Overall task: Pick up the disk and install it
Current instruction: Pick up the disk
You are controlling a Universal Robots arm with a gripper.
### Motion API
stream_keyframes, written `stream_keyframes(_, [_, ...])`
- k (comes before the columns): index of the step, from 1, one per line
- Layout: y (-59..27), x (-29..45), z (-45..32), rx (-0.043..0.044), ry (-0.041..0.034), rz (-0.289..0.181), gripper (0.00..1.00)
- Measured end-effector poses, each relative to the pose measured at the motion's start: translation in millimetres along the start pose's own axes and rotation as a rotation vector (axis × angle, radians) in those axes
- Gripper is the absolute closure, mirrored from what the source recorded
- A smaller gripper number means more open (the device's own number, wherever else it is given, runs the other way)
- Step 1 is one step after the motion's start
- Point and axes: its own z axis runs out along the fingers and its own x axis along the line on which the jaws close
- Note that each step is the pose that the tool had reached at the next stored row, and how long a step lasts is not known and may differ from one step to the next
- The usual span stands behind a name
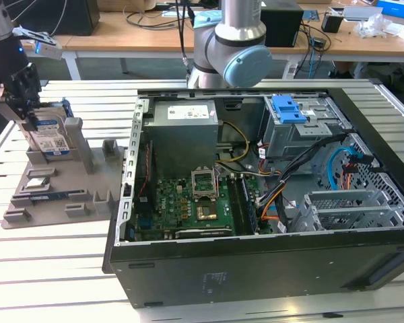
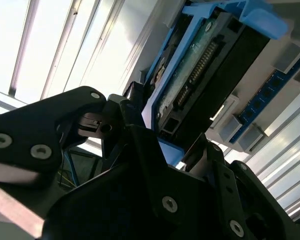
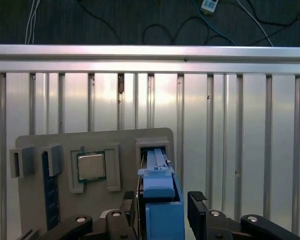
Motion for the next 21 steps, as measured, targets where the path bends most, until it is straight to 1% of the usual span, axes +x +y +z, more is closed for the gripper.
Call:
stream_keyframes(3, [0.0,0.0,0.0,0.0000,0.0002,0.000,0.47])
stream_keyframes(5, [0.0,0.0,0.0,0.0000,0.0003,0.000,0.60])
stream_keyframes(6, [0.0,0.0,0.0,0.0001,0.0004,0.000,0.60])
stream_keyframes(7, [0.0,0.0,0.0,0.0001,0.0005,0.000,0.63])
stream_keyframes(10, [0.0,0.0,0.0,0.0000,0.0007,0.000,0.63])
stream_keyframes(12, [0.0,0.0,0.0,0.0000,0.0029,0.000,0.63])
stream_keyframes(21, [0.0,0.0,0.0,-0.0001,0.0037,0.000,0.63])
